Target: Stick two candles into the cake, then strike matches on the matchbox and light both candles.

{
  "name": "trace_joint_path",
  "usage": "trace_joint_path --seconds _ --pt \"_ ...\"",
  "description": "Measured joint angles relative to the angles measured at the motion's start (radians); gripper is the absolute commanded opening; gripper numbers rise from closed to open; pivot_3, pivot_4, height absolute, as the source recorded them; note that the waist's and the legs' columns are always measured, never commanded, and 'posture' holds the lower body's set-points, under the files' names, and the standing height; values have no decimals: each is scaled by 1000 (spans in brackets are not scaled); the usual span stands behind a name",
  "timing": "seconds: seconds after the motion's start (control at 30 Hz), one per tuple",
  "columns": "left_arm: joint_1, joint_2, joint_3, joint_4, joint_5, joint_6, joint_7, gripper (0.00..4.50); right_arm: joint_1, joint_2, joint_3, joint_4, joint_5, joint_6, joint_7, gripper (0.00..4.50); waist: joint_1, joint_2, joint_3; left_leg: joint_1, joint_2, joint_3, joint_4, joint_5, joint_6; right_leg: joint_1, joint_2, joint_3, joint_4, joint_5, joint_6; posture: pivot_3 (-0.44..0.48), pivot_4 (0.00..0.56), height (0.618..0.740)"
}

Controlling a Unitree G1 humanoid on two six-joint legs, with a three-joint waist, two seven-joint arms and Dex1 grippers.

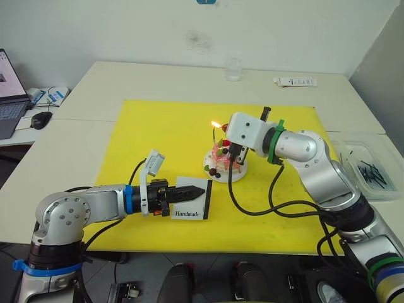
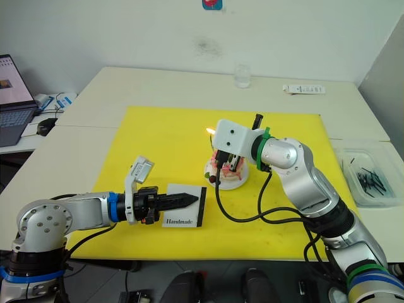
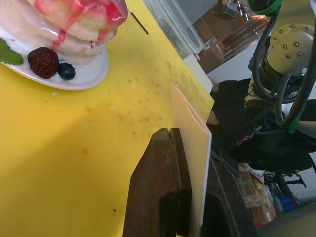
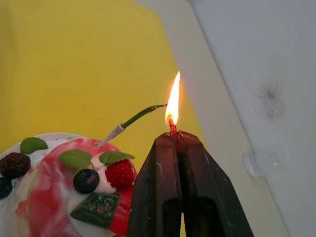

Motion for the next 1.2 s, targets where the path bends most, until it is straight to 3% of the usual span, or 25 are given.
trace_joint_path --seconds 1.2 --pt "11 0 0 0 -2 -6 2 0 9 53 1 34 -51 -32 25 27 0 0 0 0 0 0 0 0 0 0 0 0 0 0 0 0 150 738"
